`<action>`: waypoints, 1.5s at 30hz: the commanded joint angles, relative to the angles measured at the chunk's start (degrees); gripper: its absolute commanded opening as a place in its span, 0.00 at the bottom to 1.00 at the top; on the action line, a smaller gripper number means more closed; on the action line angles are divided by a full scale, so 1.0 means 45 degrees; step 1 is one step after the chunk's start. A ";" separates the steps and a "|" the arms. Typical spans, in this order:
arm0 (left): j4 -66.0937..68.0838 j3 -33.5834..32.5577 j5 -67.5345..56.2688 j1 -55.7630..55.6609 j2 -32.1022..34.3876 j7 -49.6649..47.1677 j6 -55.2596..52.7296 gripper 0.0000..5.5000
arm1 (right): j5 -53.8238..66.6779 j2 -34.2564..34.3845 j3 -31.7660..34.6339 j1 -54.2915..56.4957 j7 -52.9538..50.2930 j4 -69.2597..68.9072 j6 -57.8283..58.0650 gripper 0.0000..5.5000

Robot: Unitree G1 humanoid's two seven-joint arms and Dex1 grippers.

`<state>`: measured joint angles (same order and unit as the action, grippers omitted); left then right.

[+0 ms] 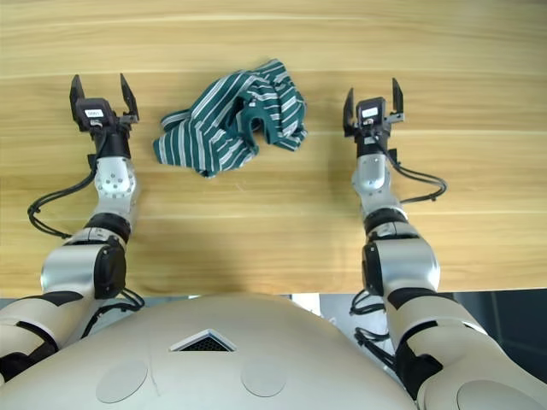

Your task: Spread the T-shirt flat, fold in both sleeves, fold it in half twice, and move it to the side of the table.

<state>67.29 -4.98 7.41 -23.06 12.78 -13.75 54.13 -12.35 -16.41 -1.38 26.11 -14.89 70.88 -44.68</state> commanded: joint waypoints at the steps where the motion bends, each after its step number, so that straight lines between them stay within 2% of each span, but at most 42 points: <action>1: -0.0435 0.0299 -0.0704 0.1015 -0.0487 0.2000 0.0990 0.72 | 0.0126 0.0011 0.0115 -0.0139 0.0324 -0.0158 -0.0320 0.73; 2: -0.1020 0.0581 -0.1182 0.1305 -0.0588 0.3181 0.1373 0.72 | 0.0051 0.0009 0.0091 -0.0153 0.0305 -0.0179 -0.0353 0.73; 4: -0.3194 0.2105 -0.1636 0.2468 -0.0319 0.5437 0.2138 0.72 | -0.0116 0.0034 0.0007 -0.0166 0.0235 -0.0192 -0.0351 0.73; 7: -0.6241 0.3617 -0.0420 0.3957 0.0698 0.6984 0.2070 0.72 | -0.0322 0.0099 -0.0131 -0.0153 0.0075 -0.0228 -0.0344 0.73; 11: -0.9531 0.3758 0.3376 0.5102 0.1900 0.6918 0.0554 0.72 | -0.0599 0.0245 -0.0344 -0.0101 -0.0202 -0.0243 -0.0297 0.73; 18: -1.1639 0.4117 0.5763 0.6914 0.1974 0.5775 -0.1254 0.72 | -0.0748 0.0392 -0.0428 -0.0039 -0.0441 -0.0198 -0.0159 0.73; 25: -1.2968 0.3788 0.8013 0.7121 0.2808 0.4488 -0.3263 0.72 | -0.0877 0.0748 -0.0606 0.0107 -0.0519 -0.0159 -0.0074 0.73; 34: -1.3186 0.3842 0.8026 0.7177 0.3085 0.3540 -0.4746 0.72 | -0.0855 0.0948 -0.0598 0.0079 -0.0686 -0.0112 -0.0004 0.73; 45: -1.3206 0.3569 0.6431 0.6413 0.2414 0.2037 -0.4235 0.72 | -0.0971 0.1078 -0.0660 0.0014 -0.0725 0.0029 0.0120 0.73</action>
<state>7.93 11.98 37.48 6.94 24.03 -3.16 34.91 -16.59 -12.24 -4.11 26.09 -17.55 70.04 -45.05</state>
